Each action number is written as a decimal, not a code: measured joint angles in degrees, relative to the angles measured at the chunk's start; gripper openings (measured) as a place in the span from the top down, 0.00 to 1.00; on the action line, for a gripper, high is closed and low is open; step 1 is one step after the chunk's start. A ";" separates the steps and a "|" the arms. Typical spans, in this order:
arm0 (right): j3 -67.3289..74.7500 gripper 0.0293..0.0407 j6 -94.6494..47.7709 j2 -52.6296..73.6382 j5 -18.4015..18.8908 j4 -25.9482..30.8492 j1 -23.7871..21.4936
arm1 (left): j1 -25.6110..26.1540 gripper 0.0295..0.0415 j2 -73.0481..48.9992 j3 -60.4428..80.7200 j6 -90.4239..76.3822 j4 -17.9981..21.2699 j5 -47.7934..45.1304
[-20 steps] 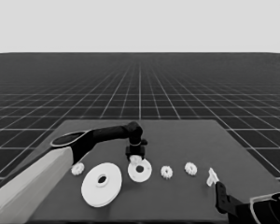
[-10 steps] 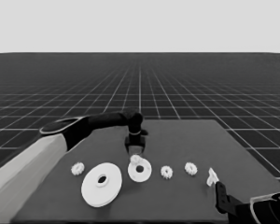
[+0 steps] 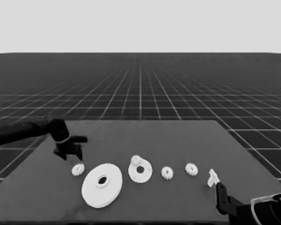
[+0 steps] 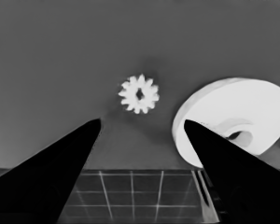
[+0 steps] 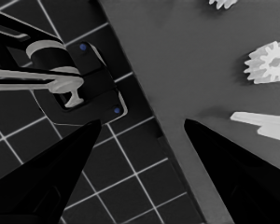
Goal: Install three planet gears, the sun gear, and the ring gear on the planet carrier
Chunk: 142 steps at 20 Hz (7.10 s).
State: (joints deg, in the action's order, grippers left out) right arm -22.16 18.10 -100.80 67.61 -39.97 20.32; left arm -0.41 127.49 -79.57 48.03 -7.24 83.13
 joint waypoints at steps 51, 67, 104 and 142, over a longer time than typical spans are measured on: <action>0.00 0.19 0.00 0.00 0.00 0.00 0.00 | 10.63 0.86 41.82 -6.52 35.36 -13.05 4.51; 0.00 0.19 0.00 0.00 0.00 0.00 0.00 | 1.69 0.25 40.74 -1.14 39.21 -4.30 6.40; -60.39 0.82 54.26 -52.64 15.19 18.07 -8.38 | -19.19 0.25 -26.94 55.63 -68.13 -10.53 -44.38; -73.80 0.83 55.93 -68.18 16.99 21.38 -12.00 | -19.19 0.25 -26.94 55.63 -68.13 -10.53 -44.38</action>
State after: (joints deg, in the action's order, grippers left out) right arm -95.96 74.03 -168.98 84.61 -18.60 8.32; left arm -19.61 100.55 -23.94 -20.10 -17.77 38.76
